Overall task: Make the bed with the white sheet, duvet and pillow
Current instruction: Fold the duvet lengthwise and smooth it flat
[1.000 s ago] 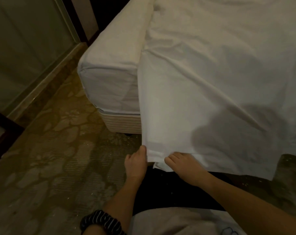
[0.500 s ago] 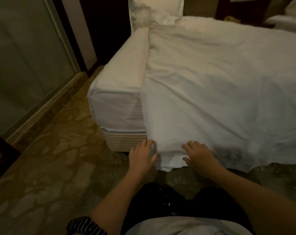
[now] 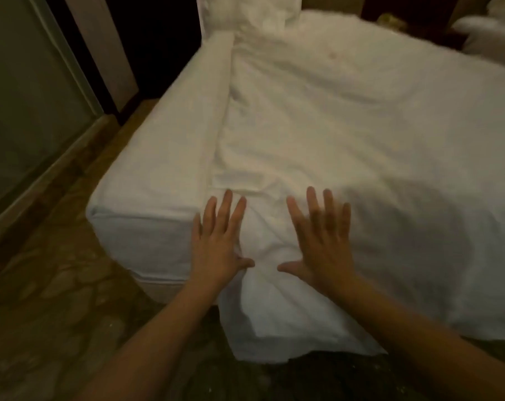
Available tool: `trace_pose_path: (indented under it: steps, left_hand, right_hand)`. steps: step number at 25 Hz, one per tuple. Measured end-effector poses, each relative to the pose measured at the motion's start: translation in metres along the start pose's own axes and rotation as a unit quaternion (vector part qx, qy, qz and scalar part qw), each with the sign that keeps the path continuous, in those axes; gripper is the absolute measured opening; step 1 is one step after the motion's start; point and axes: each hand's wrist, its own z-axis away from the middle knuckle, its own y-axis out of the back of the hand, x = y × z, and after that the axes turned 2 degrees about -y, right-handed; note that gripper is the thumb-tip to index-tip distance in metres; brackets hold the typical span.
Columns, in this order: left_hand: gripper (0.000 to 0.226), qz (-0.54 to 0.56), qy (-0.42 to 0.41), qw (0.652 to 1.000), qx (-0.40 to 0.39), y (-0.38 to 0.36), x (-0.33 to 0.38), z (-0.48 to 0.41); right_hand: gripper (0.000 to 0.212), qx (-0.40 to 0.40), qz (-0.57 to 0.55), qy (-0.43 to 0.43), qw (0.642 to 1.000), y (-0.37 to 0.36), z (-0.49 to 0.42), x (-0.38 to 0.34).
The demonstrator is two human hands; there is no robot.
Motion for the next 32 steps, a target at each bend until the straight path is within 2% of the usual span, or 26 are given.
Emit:
trace_pose_path:
  steps: [3, 7, 11, 13, 16, 19, 20, 22, 24, 25, 27, 29, 32]
  left_hand:
    - [0.134, -0.021, -0.003, 0.999, 0.026, -0.033, -0.004, -0.007]
    - [0.129, -0.027, -0.016, 0.999, 0.037, -0.042, -0.002, -0.012]
    - [0.124, -0.014, -0.017, 1.000, -0.008, -0.025, 0.001, -0.012]
    - [0.130, -0.021, -0.009, 0.998, -0.050, -0.017, 0.005, -0.009]
    - [0.135, -0.030, -0.019, 0.993, -0.113, 0.004, 0.005, -0.008]
    - [0.117, 0.003, -0.034, 0.987, -0.156, 0.029, -0.002, -0.008]
    - [0.104, 0.026, -0.019, 0.989, -0.146, 0.041, 0.000, -0.014]
    - [0.081, 0.055, 0.033, 0.992, -0.109, 0.063, 0.011, -0.032]
    - [0.071, 0.073, 0.057, 0.993, -0.076, 0.072, 0.031, -0.061]
    - [0.072, 0.073, 0.034, 0.994, -0.080, 0.067, 0.041, -0.083]
    - [0.078, 0.050, -0.034, 0.990, -0.124, 0.046, 0.058, -0.123]
    - [0.084, 0.033, -0.064, 0.984, -0.164, 0.023, 0.078, -0.147]
    - [0.090, 0.029, -0.100, 0.974, -0.201, 0.000, 0.117, -0.165]
  right_hand:
    - [0.147, -0.086, 0.017, -0.028, 0.996, -0.024, -0.015, 0.011]
    - [0.149, -0.117, 0.017, -0.015, 0.993, -0.040, -0.020, 0.014]
    - [0.151, -0.197, -0.015, -0.020, 0.980, -0.023, -0.023, 0.013]
    - [0.154, -0.239, -0.023, -0.018, 0.971, -0.014, -0.024, 0.013]
    - [0.147, -0.310, -0.029, -0.003, 0.950, 0.009, -0.031, 0.015]
    - [0.135, -0.380, -0.070, 0.010, 0.922, 0.027, -0.036, 0.021]
    - [0.128, -0.385, -0.094, 0.014, 0.918, 0.033, -0.039, 0.025]
    - [0.101, -0.324, -0.139, -0.003, 0.936, 0.042, -0.037, 0.032]
    - [0.067, -0.254, -0.181, -0.037, 0.950, 0.050, -0.045, 0.043]
    - [0.059, -0.236, -0.197, -0.045, 0.951, 0.048, -0.057, 0.053]
    - [0.055, -0.214, -0.180, -0.010, 0.960, 0.035, -0.084, 0.079]
    - [0.059, -0.217, -0.140, 0.017, 0.966, 0.009, -0.101, 0.122]
    - [0.067, -0.230, -0.101, -0.079, 0.965, -0.008, -0.105, 0.193]
